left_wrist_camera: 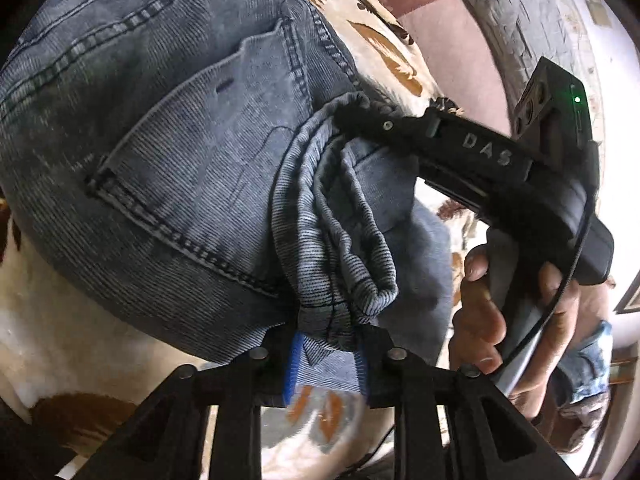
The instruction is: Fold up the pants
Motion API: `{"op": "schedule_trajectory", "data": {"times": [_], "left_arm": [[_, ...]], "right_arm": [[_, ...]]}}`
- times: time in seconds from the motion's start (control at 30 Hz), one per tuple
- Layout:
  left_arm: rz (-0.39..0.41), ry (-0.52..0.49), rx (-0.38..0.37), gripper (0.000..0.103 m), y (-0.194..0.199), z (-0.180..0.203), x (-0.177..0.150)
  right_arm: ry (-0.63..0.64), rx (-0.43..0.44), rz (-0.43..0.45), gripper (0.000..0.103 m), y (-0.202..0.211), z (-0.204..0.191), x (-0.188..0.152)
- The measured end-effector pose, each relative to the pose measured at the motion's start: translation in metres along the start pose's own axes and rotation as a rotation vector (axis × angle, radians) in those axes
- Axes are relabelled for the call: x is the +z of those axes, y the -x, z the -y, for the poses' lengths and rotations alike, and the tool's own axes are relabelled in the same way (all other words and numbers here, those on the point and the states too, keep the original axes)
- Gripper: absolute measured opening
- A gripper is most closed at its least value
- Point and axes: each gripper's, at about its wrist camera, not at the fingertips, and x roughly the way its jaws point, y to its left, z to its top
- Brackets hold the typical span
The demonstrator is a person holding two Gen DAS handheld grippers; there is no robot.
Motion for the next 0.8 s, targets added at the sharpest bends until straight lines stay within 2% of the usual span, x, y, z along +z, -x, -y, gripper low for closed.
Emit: {"op": "schedule_trajectory", "data": {"times": [0.07,0.1,0.13,0.17,0.2,0.23,0.27,0.3,0.37,0.43,0.5,0.57,0.7,0.8], "left_arm": [[-0.008,-0.043,0.036,0.051,0.0,0.005,-0.002],[-0.004,-0.06,0.037,0.057,0.006,-0.007,0.001],[0.017,-0.082,0.045,0.067,0.013,-0.003,0.0],[0.06,-0.107,0.048,0.071,0.027,0.0,-0.002],[0.088,-0.116,0.04,0.072,0.038,0.003,-0.003],[0.122,-0.115,0.012,0.074,0.058,0.003,-0.003],[0.145,-0.108,-0.013,0.077,0.072,0.0,-0.002],[0.176,-0.092,-0.035,0.078,0.088,-0.005,0.0],[0.26,-0.005,-0.039,0.082,0.121,-0.028,0.01],[0.303,0.071,-0.017,0.082,0.142,-0.054,0.019],[0.298,0.158,-0.001,0.082,0.152,-0.081,0.026],[0.296,0.219,-0.008,0.082,0.153,-0.1,0.035],[0.275,0.284,-0.049,0.081,0.128,-0.123,0.044],[0.221,0.345,-0.078,0.079,0.113,-0.145,0.047]], "right_arm": [[-0.026,0.019,0.0,0.04,-0.003,0.004,-0.001],[-0.035,0.015,-0.007,0.04,-0.003,0.004,-0.002],[-0.049,-0.004,-0.003,0.04,0.002,0.001,-0.001],[-0.058,-0.009,0.031,0.044,0.019,-0.007,0.0],[-0.049,0.007,0.087,0.046,0.039,-0.019,0.002],[-0.036,0.041,0.151,0.054,0.062,-0.029,-0.001],[-0.03,0.076,0.21,0.069,0.086,-0.041,-0.004],[-0.025,0.085,0.256,0.073,0.106,-0.054,-0.008],[-0.003,0.101,0.278,0.075,0.122,-0.078,-0.012],[-0.005,0.158,0.264,0.075,0.118,-0.1,-0.009],[-0.018,0.204,0.215,0.075,0.098,-0.118,0.0],[-0.035,0.206,0.169,0.075,0.072,-0.134,0.011],[-0.065,0.202,0.117,0.075,0.032,-0.152,0.02],[-0.093,0.218,0.098,0.075,0.015,-0.152,0.022]]}}
